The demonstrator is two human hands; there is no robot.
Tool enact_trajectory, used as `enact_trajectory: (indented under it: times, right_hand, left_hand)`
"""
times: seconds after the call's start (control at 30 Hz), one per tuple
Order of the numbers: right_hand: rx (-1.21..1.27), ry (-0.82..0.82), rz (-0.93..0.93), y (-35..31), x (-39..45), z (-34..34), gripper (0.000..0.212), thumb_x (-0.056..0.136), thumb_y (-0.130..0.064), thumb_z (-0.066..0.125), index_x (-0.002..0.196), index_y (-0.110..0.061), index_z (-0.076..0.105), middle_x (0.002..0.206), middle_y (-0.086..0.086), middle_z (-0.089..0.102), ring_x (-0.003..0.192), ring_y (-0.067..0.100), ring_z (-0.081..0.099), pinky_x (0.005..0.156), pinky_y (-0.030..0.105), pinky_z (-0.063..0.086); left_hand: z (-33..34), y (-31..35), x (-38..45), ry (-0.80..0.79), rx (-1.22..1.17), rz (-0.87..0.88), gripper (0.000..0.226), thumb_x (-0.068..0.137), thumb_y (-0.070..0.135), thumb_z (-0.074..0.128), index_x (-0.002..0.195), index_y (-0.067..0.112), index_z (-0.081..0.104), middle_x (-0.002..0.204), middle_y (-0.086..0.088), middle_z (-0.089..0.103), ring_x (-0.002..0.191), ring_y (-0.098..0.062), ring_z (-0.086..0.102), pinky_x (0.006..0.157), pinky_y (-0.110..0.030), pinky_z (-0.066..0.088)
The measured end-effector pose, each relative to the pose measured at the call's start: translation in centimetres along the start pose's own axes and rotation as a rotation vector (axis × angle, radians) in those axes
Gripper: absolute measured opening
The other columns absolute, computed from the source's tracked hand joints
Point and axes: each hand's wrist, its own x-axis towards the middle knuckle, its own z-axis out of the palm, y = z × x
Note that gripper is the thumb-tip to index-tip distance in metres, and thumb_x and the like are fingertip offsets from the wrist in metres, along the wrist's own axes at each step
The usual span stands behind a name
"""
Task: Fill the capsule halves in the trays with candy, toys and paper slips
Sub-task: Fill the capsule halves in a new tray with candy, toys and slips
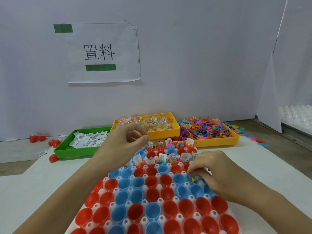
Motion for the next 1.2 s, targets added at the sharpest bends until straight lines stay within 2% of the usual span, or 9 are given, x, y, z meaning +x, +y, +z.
enact_trajectory:
  times: [0.27,0.4,0.63,0.77,0.93,1.0,1.07,1.13,1.2]
  right_hand:
    - [-0.02,-0.027,0.001,-0.1,0.1,0.1,0.024,0.094,-0.011,0.063,0.1,-0.027,0.08,0.085,-0.026,0.057,0.088,-0.003,0.054,0.074,0.008,0.04]
    - [-0.001,-0.02,0.012,-0.2,0.0,-0.1,0.027,0.096,-0.012,0.058,0.104,-0.028,0.078,0.089,-0.025,0.059,0.093,-0.003,0.053,0.078,0.013,0.043]
    - [0.064,0.066,0.021,-0.5,-0.2,-0.3,0.027,0.095,-0.012,0.062,0.111,-0.03,0.076,0.09,-0.026,0.056,0.098,-0.009,0.049,0.079,0.005,0.039]
    - [0.079,0.213,0.057,0.1,-0.1,-0.6,0.023,0.094,-0.014,0.064,0.104,-0.032,0.076,0.089,-0.023,0.061,0.094,-0.002,0.055,0.075,0.008,0.042]
    - [0.024,0.494,0.231,3.1,0.4,-0.3,0.025,0.095,-0.006,0.059,0.106,-0.021,0.075,0.099,-0.013,0.068,0.086,-0.005,0.058,0.076,0.009,0.041]
    - [0.014,0.531,0.312,4.8,0.4,-0.2,0.029,0.096,-0.003,0.054,0.112,-0.018,0.072,0.109,-0.005,0.069,0.095,0.004,0.059,0.085,0.017,0.043]
    - [-0.015,0.525,0.394,6.6,0.2,0.2,0.033,0.096,-0.001,0.05,0.12,-0.015,0.069,0.121,0.002,0.066,0.113,0.017,0.057,0.096,0.029,0.042]
    - [-0.038,0.49,0.481,8.2,-0.1,0.6,0.037,0.096,0.0,0.05,0.127,-0.014,0.064,0.132,0.006,0.062,0.124,0.026,0.049,0.103,0.035,0.037]
    - [-0.079,0.446,0.596,9.1,-0.3,1.2,0.04,0.096,-0.006,0.052,0.133,-0.018,0.059,0.14,0.004,0.055,0.129,0.03,0.039,0.104,0.045,0.035]
  left_hand:
    - [-0.1,-0.1,0.0,0.002,0.029,0.012,0.005,0.092,0.027,0.065,0.087,0.029,0.067,0.08,0.009,0.073,0.075,-0.007,0.069,0.07,-0.025,0.06]
    - [-0.2,-0.1,0.0,0.009,0.035,0.012,0.005,0.092,0.028,0.064,0.087,0.029,0.067,0.08,0.006,0.073,0.076,-0.009,0.069,0.07,-0.026,0.06]
    - [-0.2,0.1,0.0,0.024,0.035,0.018,0.006,0.092,0.026,0.064,0.087,0.028,0.067,0.08,0.004,0.073,0.077,-0.01,0.068,0.066,-0.02,0.058]
    - [-0.4,-0.2,0.2,0.052,0.039,-0.005,0.007,0.093,0.025,0.064,0.088,0.027,0.069,0.079,0.004,0.073,0.077,-0.008,0.067,0.064,-0.018,0.055]
    - [-1.7,-2.2,0.5,0.187,0.103,-0.074,0.009,0.093,0.031,0.063,0.088,0.029,0.07,0.086,0.015,0.069,0.082,0.006,0.062,0.067,-0.011,0.043]
    - [-2.4,-3.7,0.4,0.255,0.112,-0.129,0.01,0.094,0.034,0.061,0.09,0.029,0.069,0.088,0.019,0.067,0.083,0.008,0.06,0.068,-0.013,0.04]
    - [-2.9,-5.5,-0.1,0.341,0.113,-0.169,0.011,0.096,0.033,0.059,0.092,0.028,0.068,0.091,0.02,0.065,0.088,0.006,0.058,0.071,-0.018,0.041]
    - [-2.9,-7.5,-1.1,0.443,0.091,-0.182,0.012,0.098,0.03,0.057,0.093,0.026,0.067,0.092,0.016,0.065,0.091,0.0,0.058,0.073,-0.023,0.041]
    - [-2.8,-9.4,-2.4,0.526,0.063,-0.192,0.015,0.099,0.026,0.055,0.095,0.02,0.068,0.094,0.008,0.065,0.091,-0.007,0.057,0.073,-0.021,0.039]
